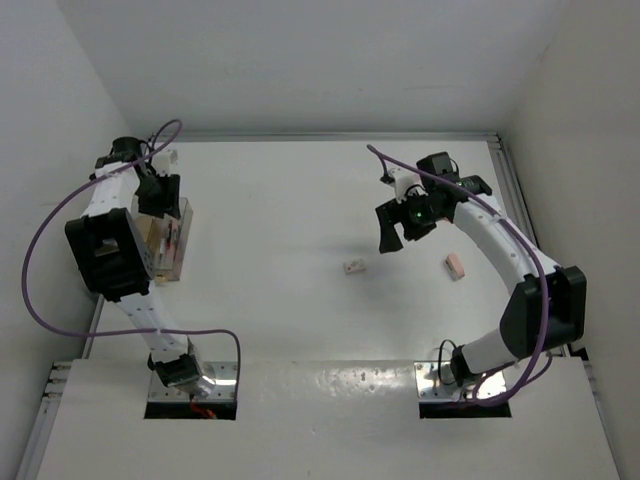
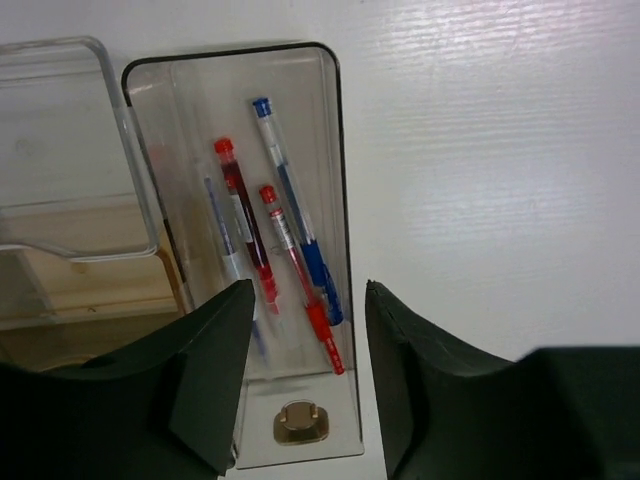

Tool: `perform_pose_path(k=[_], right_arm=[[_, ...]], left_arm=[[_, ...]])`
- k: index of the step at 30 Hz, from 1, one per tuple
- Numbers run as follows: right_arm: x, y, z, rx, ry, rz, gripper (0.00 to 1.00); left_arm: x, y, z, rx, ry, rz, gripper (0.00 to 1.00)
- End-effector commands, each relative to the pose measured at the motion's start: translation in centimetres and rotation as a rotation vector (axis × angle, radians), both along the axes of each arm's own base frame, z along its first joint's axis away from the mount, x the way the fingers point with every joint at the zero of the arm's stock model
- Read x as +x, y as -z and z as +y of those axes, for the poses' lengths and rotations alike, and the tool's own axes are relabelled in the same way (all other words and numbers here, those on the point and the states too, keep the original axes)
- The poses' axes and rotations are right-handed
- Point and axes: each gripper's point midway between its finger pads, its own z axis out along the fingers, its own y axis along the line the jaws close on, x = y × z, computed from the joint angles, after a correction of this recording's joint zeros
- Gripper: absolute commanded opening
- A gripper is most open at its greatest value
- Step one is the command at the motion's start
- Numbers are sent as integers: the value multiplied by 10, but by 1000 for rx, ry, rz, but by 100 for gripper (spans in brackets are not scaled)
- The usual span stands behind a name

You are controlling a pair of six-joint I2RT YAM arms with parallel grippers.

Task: Sort the stationery into containers
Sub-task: Place the pen in the storage box, then pick up the stationery from the center of the board.

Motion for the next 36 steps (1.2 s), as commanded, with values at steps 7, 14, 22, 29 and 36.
perform_pose_path(k=[7, 14, 22, 29, 36], right_arm=[[6, 30, 3, -186, -312, -215, 84], [23, 46, 37, -211, -538, -292, 87], [30, 84, 60, -189, -811, -330, 87], [36, 115, 70, -236, -885, -377, 86], [28, 140, 71, -247, -924, -356, 76]], left_arm=[[23, -132, -66, -174, 285, -351, 69], [-20, -185, -139, -377, 589, -537, 73], [-58, -209, -177, -407, 697, -698, 89], [-64, -216, -190, -438, 690, -720, 89], [-64, -211, -191, -439, 677, -723, 89]])
